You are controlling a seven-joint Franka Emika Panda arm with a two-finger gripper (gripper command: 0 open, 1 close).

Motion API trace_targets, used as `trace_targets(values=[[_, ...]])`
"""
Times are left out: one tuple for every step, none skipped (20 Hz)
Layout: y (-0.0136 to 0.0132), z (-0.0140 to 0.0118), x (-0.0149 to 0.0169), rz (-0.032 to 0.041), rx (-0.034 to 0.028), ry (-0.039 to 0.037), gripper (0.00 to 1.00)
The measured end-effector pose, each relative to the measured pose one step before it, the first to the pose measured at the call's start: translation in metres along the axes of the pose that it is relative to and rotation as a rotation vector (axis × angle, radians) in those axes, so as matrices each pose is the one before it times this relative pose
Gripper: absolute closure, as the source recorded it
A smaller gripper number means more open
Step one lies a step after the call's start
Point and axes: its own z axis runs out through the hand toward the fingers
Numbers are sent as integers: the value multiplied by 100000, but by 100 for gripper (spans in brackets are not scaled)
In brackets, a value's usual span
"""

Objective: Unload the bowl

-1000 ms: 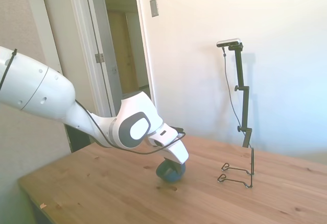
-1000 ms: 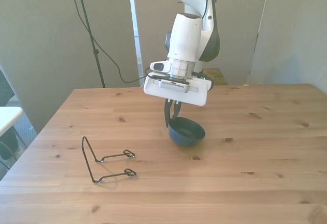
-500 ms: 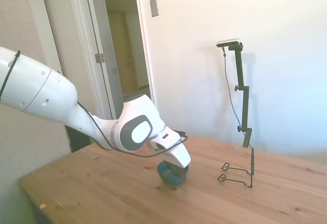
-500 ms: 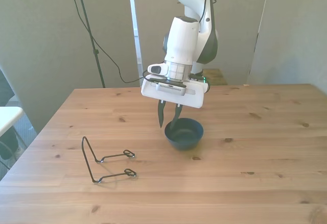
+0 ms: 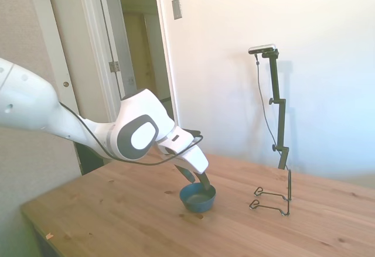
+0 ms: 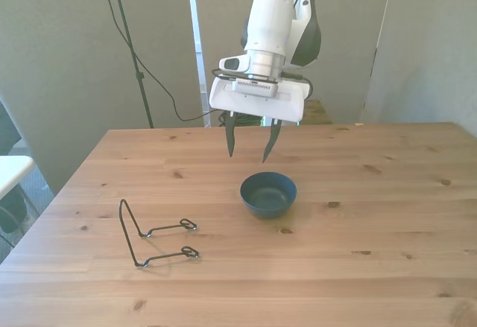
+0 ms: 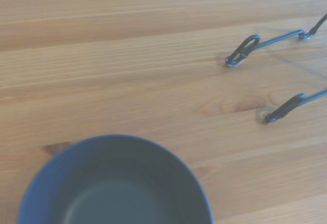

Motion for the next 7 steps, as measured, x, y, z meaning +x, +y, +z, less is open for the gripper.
trace_targets(values=[[50, -1000, -409, -278, 1249, -1171, 0], [92, -986, -335, -284, 1193, -1117, 0], [147, -1061, -288, -429, 936, -772, 0], [167, -949, -239, -243, 953, -721, 0], [164, -894, -175, -367, 896, -435, 0], [171, -728, -148, -205, 930, -412, 0], [189, -574, -158, 90, 781, -452, 0]])
